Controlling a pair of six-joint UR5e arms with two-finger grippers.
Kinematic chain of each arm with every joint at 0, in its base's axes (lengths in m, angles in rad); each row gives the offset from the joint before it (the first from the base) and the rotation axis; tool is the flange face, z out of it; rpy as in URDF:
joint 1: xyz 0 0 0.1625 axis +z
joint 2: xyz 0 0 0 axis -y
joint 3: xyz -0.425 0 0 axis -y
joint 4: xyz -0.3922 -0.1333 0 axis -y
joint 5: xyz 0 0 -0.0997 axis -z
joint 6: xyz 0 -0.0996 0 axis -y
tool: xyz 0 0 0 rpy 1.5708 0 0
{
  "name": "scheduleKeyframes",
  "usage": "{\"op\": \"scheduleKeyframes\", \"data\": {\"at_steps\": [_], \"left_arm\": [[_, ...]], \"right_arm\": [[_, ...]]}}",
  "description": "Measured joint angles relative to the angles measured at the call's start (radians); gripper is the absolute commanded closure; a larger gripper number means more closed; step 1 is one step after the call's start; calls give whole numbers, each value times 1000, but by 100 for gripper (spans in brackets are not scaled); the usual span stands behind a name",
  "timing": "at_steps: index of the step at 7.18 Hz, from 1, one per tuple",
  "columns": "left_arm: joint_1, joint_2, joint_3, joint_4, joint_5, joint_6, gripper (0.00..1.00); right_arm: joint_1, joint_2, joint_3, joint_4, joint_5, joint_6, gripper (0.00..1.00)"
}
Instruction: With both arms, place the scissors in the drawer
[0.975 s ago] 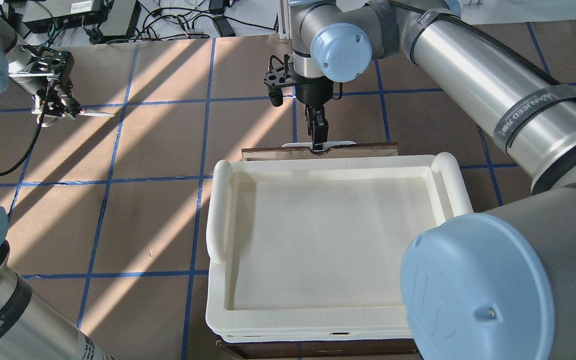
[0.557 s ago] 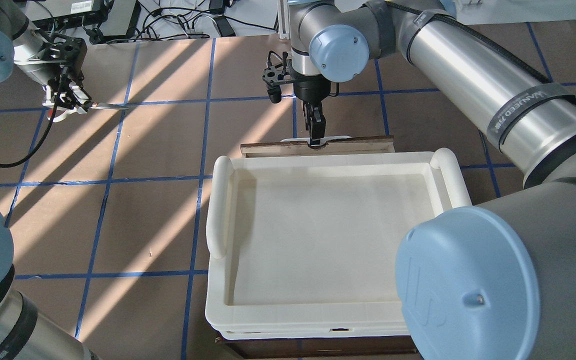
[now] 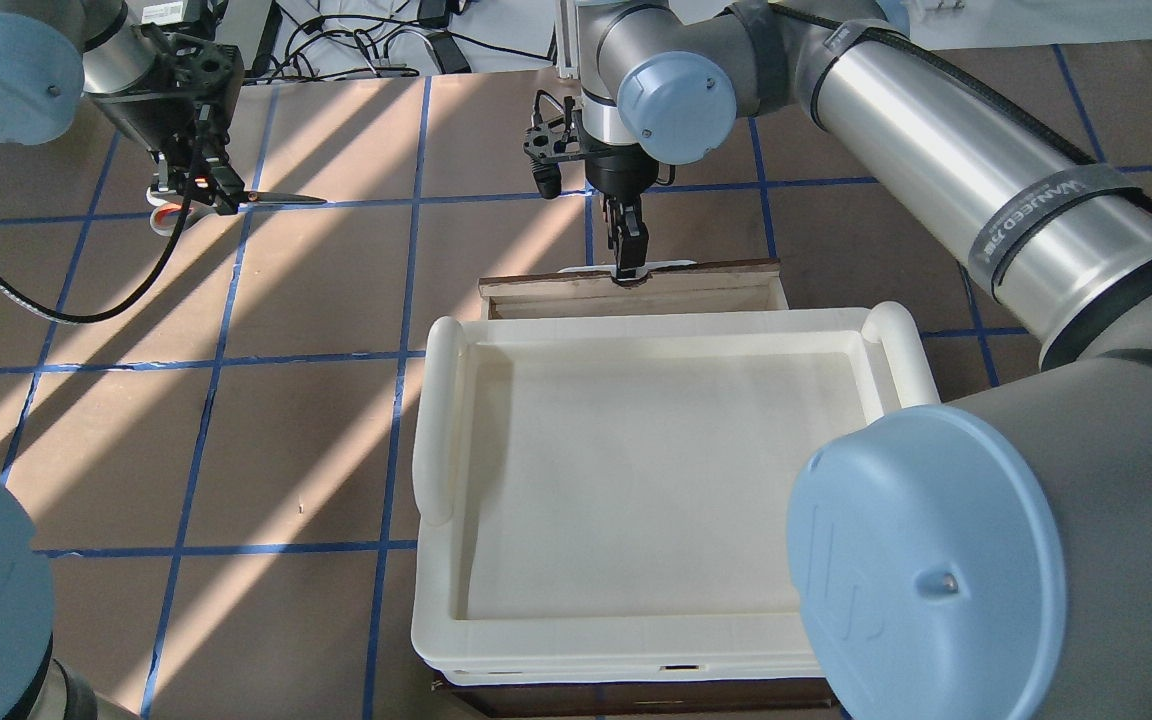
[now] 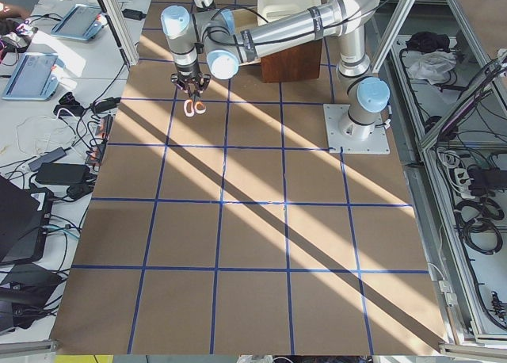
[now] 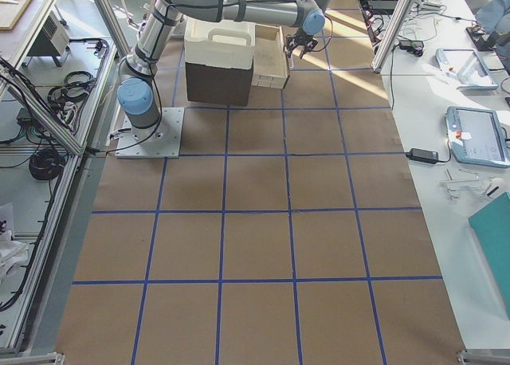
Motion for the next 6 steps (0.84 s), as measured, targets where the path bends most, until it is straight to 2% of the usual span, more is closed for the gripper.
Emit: {"op": "scheduleKeyframes", "data": {"at_steps": [4, 5, 6], "left_arm": [[-145, 64, -45, -11, -2, -160, 100], [-166, 72, -53, -12, -2, -172, 100], [-188, 79, -59, -13, -2, -181, 100]], "right_arm": [[-26, 2, -10, -13, 11, 14, 39], [-27, 1, -10, -13, 12, 15, 31], [-27, -2, -9, -13, 13, 16, 16]]}}
